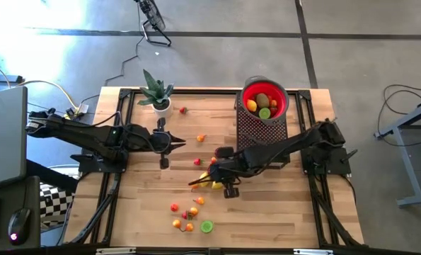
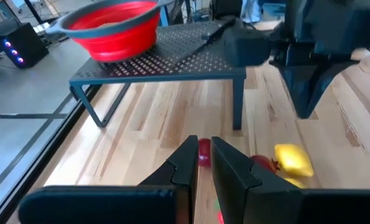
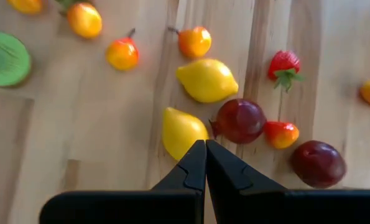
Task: Pick & Place Fruit
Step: Put the lemon into the strainer bowl on the shelf
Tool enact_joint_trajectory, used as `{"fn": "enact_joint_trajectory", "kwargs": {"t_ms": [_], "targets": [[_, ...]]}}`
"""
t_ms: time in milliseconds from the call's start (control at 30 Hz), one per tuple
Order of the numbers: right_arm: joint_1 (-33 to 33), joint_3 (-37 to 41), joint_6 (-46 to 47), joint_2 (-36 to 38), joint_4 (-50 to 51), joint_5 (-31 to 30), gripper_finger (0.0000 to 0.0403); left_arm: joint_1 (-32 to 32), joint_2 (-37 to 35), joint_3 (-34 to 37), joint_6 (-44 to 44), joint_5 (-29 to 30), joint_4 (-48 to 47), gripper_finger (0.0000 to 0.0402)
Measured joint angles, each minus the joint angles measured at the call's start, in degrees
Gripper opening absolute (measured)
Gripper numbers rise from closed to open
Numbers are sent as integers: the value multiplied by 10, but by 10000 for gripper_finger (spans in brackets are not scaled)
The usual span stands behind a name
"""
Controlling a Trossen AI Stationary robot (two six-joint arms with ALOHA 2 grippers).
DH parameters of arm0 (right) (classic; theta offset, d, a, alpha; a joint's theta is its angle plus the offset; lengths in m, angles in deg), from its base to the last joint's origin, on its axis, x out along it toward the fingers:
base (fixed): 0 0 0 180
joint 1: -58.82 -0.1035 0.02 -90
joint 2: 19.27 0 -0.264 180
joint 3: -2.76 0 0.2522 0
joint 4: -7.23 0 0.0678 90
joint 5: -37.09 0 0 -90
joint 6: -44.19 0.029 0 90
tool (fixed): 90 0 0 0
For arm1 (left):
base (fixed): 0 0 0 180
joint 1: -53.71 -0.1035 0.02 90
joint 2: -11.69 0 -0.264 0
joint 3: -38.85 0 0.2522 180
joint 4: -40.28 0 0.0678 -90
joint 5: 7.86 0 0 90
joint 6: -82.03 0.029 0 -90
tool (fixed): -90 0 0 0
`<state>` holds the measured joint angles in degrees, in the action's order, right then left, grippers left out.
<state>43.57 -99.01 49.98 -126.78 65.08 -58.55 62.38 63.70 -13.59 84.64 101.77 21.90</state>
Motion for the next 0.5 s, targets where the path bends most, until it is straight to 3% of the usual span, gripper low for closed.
{"fn": "enact_joint_trajectory", "kwargs": {"t_ms": [133,300,500], "targets": [[-1,0,-14,-23,-3,-19,4,0,0,0,9,15,-24,37],[-6,0,-31,-47,-19,-11,4,0,-7,0,35,104,-40,37],[-6,1,-25,-56,-25,15,4,-15,-60,0,29,104,-45,37]]}}
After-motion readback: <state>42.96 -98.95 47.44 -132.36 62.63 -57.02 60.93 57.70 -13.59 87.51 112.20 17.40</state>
